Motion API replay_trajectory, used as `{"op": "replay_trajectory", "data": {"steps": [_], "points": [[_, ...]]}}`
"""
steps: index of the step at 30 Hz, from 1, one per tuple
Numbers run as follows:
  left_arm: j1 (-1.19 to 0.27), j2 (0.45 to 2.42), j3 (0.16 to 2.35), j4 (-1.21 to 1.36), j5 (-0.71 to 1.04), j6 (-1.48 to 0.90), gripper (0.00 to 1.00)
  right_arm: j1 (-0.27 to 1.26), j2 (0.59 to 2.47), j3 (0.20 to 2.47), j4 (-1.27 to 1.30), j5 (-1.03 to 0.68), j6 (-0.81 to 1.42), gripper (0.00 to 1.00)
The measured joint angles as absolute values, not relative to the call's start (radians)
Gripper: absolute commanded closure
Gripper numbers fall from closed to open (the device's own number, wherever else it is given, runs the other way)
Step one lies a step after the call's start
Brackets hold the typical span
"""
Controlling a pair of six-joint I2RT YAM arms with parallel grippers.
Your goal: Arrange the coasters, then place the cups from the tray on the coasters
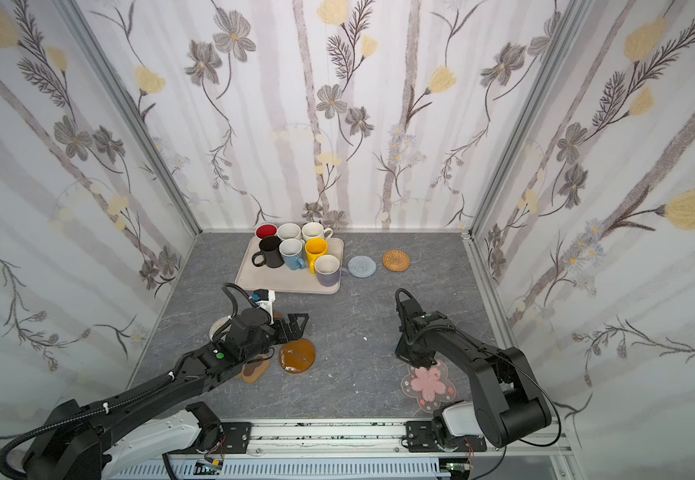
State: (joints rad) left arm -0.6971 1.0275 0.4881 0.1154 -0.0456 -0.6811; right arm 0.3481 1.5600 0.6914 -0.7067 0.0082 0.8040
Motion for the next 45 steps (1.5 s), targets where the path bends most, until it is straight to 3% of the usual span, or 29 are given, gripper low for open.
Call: {"op": "replay_trajectory", "data": {"steps": [9,11,15,19,31,45], "points": [[-0.682,1.021,0.495,0.116,-0.068,-0.686,0.0,0.303,1.541,0.812,-0.505,0.053,0.747,0.78],[-0.679,1.031,0.501,0.115,-0.07,-0.686,0.0,0.3,1.541,0.836,-0.497,0.053,0.733,0.69],[-0.676,1.045,0.513,0.115,-0.072,-0.686,0.0,0.298,1.509,0.846,-0.494,0.05,0.724,0.37],[-0.675,1.053,0.514,0.115,-0.071,-0.686,0.0,0.296,1.415,0.776,-0.498,0.022,0.724,0.26],[-0.675,1.077,0.514,0.115,-0.054,-0.685,0.0,0.287,1.113,0.428,-0.474,-0.139,0.828,0.22],[-0.675,1.089,0.514,0.115,-0.048,-0.685,0.0,0.253,1.112,0.325,-0.308,-0.236,0.907,0.23]]}}
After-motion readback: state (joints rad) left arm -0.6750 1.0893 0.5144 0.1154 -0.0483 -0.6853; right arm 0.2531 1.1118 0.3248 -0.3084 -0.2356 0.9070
